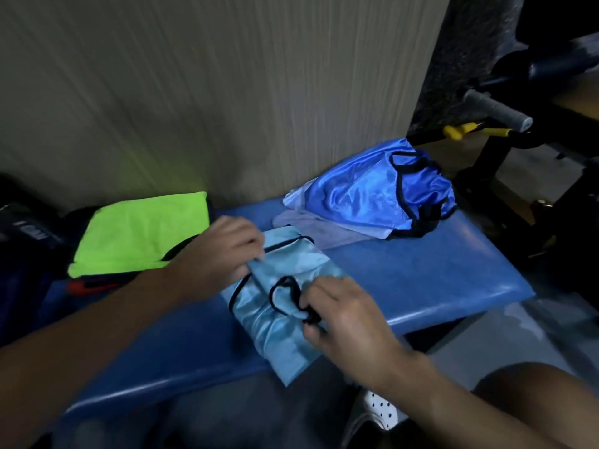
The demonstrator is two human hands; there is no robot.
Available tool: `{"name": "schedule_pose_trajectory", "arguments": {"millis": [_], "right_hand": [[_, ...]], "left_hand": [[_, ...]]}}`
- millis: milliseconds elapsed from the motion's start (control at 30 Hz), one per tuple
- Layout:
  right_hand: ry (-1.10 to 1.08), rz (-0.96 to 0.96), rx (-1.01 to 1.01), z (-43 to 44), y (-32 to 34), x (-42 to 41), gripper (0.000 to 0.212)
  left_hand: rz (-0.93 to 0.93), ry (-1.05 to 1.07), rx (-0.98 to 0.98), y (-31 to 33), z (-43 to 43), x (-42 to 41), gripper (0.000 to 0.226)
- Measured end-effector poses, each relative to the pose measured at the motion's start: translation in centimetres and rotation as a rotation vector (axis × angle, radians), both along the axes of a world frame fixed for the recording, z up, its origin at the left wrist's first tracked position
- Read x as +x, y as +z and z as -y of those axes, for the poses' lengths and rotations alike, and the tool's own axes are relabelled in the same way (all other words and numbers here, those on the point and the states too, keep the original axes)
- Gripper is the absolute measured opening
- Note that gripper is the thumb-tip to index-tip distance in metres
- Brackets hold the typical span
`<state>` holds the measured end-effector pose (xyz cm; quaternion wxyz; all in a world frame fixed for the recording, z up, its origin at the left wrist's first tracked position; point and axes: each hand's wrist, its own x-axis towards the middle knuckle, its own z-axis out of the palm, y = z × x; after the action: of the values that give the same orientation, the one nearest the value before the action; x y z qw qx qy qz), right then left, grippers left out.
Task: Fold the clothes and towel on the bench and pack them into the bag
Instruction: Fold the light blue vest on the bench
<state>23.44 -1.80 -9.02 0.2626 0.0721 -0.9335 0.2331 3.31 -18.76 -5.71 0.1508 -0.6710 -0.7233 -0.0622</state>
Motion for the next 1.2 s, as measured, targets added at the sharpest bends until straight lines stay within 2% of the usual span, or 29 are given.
{"name": "schedule_pose_trajectory", "arguments": {"millis": [133,233,433,500,633,733,900,967,1067,1200], "right_hand": [[0.152,0.167,0.134,2.4,-2.8,0.7,0.025],[0.197,0.191,0.153,2.6,-3.2,1.1,0.034],[-0.073,0.153,-0.104,2.3,-1.8,1.3,0.026],[-0.167,0.187,-0.086,2.6,-1.6,1.0,0.028],[-0.290,0.239,0.045,4.7,-1.9,1.0,0.036],[-0.353,0.292,0.131,5.7,-3.0,1.5,0.031],[-0.342,0.256,0.164,4.8,-3.7,2.5,0.010],[-0.339,0.239,0.150,4.1,-3.6,3.0,0.012],[-0.343,0.242,0.166,2.9,-3.4,3.4,0.028],[-0.473,0.333,0.065,1.7,-3.3,3.3,0.015]], "left_hand": [[0.013,0.083,-0.111,-3.3,4.5,1.5,0.022],[0.082,0.125,-0.109,-4.6,6.1,2.8,0.029],[0.192,0.211,0.047,-3.4,4.8,3.8,0.025],[0.210,0.238,0.045,-3.4,3.8,3.5,0.026],[0.189,0.320,-0.239,-4.4,3.0,3.1,0.055],[0.209,0.398,-0.341,-5.1,3.3,3.3,0.067],[0.227,0.434,-0.333,-5.7,3.6,3.9,0.067],[0.251,0.466,-0.304,-6.0,3.8,4.1,0.067],[0.276,0.555,-0.299,-6.3,4.2,4.7,0.075],[0.255,0.625,-0.248,-5.8,4.2,6.5,0.075]]}}
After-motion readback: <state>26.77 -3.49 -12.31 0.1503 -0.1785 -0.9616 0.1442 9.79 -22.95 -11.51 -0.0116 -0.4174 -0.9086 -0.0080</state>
